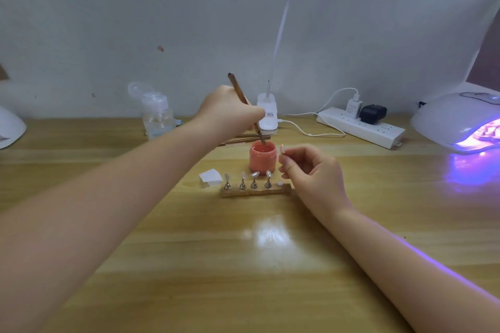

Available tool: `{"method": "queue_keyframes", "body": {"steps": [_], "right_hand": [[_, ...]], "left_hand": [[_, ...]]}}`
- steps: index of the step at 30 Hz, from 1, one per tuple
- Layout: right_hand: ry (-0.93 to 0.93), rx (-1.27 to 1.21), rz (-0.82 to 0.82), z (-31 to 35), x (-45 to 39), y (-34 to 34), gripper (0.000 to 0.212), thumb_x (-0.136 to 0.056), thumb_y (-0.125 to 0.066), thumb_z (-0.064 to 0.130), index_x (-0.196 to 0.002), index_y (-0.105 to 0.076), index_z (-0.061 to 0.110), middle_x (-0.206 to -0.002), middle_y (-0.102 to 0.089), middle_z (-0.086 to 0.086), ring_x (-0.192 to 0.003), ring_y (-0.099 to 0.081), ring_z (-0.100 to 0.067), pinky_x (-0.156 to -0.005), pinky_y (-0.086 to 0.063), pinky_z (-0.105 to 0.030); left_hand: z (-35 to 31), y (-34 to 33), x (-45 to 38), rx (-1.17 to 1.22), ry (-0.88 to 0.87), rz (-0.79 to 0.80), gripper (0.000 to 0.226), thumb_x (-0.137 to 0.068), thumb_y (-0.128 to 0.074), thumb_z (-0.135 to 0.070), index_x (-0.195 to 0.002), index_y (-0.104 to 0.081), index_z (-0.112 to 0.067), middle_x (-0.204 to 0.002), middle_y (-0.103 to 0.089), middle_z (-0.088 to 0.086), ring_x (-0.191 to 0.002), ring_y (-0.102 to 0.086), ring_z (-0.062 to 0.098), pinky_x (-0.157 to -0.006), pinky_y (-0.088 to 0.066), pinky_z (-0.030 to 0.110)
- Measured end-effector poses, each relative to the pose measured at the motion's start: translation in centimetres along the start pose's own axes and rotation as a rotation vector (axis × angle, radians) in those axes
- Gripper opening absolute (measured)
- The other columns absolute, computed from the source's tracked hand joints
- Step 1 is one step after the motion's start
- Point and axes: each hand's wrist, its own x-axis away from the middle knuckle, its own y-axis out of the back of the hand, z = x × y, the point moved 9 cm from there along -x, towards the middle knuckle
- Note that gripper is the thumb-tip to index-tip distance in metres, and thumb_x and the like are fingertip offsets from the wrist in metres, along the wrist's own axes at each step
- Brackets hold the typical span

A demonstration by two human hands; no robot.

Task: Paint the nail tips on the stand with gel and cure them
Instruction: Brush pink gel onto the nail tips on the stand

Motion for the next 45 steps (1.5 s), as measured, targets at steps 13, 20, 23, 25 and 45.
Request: {"method": "queue_keyframes", "body": {"steps": [13, 20, 23, 25, 45], "right_hand": [[0.002, 0.007, 0.009, -0.3, -0.2, -0.3, 0.017, -0.086, -0.068, 0.007, -0.084, -0.07, 0.024, -0.073, -0.071, 0.006, -0.072, -0.068, -0.019, -0.074, -0.056, -0.049], [-0.017, 0.014, 0.013, -0.7, -0.2, -0.3, 0.012, -0.086, -0.068, 0.007, -0.088, -0.072, 0.018, -0.076, -0.071, 0.003, -0.075, -0.068, -0.021, -0.076, -0.055, -0.049], [-0.012, 0.018, 0.02, -0.6, -0.2, -0.3, 0.011, -0.086, -0.068, 0.006, -0.09, -0.072, 0.016, -0.077, -0.071, 0.002, -0.076, -0.068, -0.022, -0.076, -0.055, -0.049], [-0.006, 0.02, 0.02, -0.5, -0.2, -0.3, 0.012, -0.086, -0.068, 0.005, -0.089, -0.071, 0.016, -0.077, -0.071, 0.002, -0.076, -0.069, -0.021, -0.076, -0.055, -0.05], [-0.009, 0.006, 0.027, -0.2, -0.1, -0.2, 0.019, -0.086, -0.07, 0.01, -0.084, -0.069, 0.028, -0.072, -0.07, 0.01, -0.07, -0.066, -0.008, -0.073, -0.056, -0.045]], "left_hand": [[2.4, -3.3, -1.5, -0.051, 0.171, 0.124, 0.016, -0.081, -0.055, -0.014, -0.069, -0.066, -0.01, -0.041, -0.059, -0.007, -0.034, -0.05, 0.003, -0.042, -0.04, 0.015], [6.2, -0.5, -0.5, 0.487, 0.428, -0.015, 0.015, -0.083, -0.049, -0.009, -0.073, -0.06, -0.007, -0.042, -0.057, -0.002, -0.032, -0.046, 0.008, -0.041, -0.039, 0.013], [7.8, -0.8, 0.3, 0.618, 0.503, 0.026, 0.015, -0.085, -0.048, -0.011, -0.074, -0.059, -0.008, -0.044, -0.057, -0.003, -0.034, -0.047, 0.007, -0.041, -0.04, 0.013], [8.7, -0.8, 0.7, 0.646, 0.533, 0.039, 0.016, -0.086, -0.048, -0.011, -0.075, -0.058, -0.008, -0.045, -0.056, -0.003, -0.034, -0.047, 0.007, -0.041, -0.04, 0.012], [2.6, 1.7, 10.0, 0.583, -0.359, -0.199, 0.015, -0.086, -0.066, -0.021, -0.097, -0.075, -0.023, -0.086, -0.077, -0.003, -0.083, -0.074, 0.015, -0.076, -0.058, 0.027]]}}
